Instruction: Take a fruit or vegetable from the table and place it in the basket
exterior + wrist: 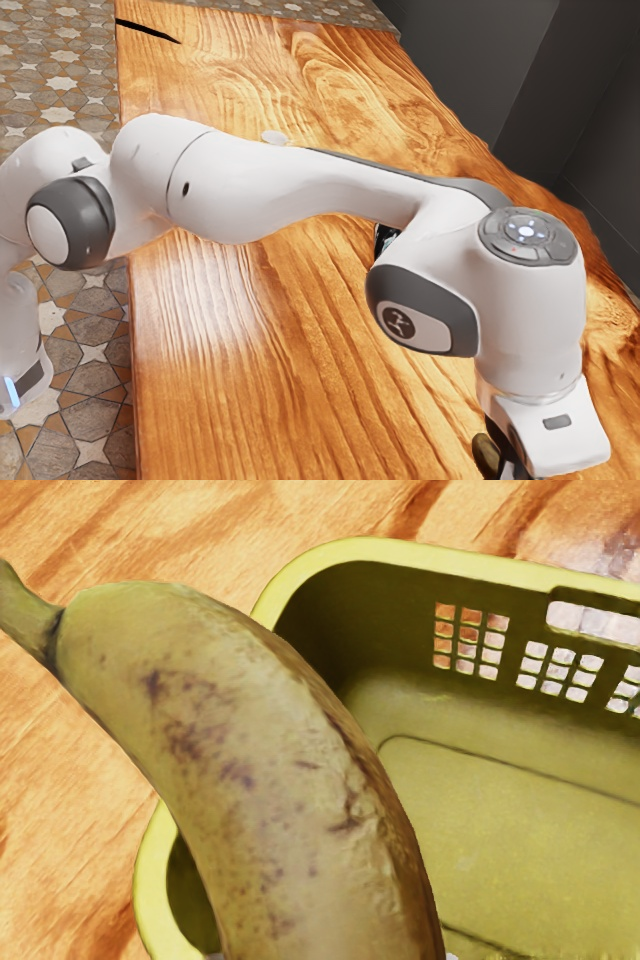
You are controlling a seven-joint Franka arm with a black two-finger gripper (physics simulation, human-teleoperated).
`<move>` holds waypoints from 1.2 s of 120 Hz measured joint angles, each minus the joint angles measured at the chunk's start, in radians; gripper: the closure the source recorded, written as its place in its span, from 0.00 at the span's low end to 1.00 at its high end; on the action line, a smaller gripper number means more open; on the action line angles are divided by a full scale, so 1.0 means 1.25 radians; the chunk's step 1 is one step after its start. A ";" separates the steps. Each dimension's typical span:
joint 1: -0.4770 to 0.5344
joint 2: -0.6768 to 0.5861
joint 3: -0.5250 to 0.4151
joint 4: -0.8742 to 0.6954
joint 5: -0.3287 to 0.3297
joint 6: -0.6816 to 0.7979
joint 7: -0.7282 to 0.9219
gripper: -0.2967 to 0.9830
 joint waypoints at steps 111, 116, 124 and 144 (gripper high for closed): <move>-0.030 0.072 -0.065 -0.021 0.002 0.047 -0.047 0.63; -0.028 0.077 -0.064 -0.021 0.003 0.056 -0.049 0.63; -0.025 0.084 -0.064 -0.020 0.003 0.070 -0.050 0.63; -0.012 0.104 -0.064 -0.012 0.003 0.094 -0.054 0.63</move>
